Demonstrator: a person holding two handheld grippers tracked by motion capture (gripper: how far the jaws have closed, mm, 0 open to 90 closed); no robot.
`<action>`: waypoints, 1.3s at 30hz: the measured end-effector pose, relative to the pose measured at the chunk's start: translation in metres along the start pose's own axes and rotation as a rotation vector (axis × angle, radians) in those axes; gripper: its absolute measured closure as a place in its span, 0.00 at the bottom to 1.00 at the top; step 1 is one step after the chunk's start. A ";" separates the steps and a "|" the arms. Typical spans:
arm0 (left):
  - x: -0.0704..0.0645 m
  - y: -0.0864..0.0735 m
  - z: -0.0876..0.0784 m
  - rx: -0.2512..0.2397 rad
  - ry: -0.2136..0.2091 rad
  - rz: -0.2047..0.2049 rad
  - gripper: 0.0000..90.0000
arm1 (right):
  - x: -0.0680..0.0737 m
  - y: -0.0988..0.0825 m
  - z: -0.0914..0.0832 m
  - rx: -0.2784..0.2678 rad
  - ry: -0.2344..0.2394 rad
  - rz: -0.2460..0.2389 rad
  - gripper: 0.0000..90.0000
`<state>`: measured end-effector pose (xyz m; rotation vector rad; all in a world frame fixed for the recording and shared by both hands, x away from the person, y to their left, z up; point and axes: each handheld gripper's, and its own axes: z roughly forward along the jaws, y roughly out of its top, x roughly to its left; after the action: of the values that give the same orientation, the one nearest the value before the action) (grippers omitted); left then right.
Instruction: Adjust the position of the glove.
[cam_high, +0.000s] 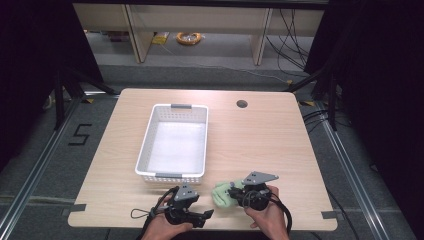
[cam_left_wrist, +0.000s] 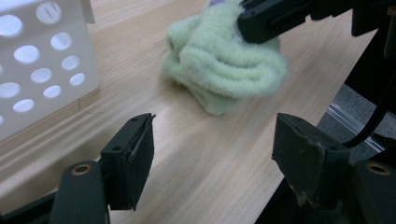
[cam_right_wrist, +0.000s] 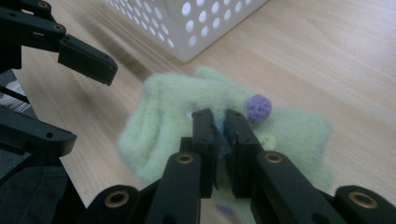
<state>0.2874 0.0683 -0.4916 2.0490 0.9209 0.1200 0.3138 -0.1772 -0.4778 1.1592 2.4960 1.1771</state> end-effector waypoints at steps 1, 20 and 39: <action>0.001 0.001 0.001 0.008 0.001 -0.006 0.34 | -0.001 -0.001 0.001 -0.005 -0.002 -0.011 0.88; 0.001 0.024 0.018 -0.008 -0.005 0.025 0.51 | -0.044 -0.008 -0.031 0.016 -0.012 -0.006 0.72; 0.007 0.029 0.021 -0.013 -0.006 0.057 0.90 | -0.049 -0.014 -0.019 0.057 0.054 -0.022 0.95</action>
<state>0.3172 0.0479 -0.4843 2.0632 0.8566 0.1504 0.3313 -0.2280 -0.4833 1.1247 2.5918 1.1544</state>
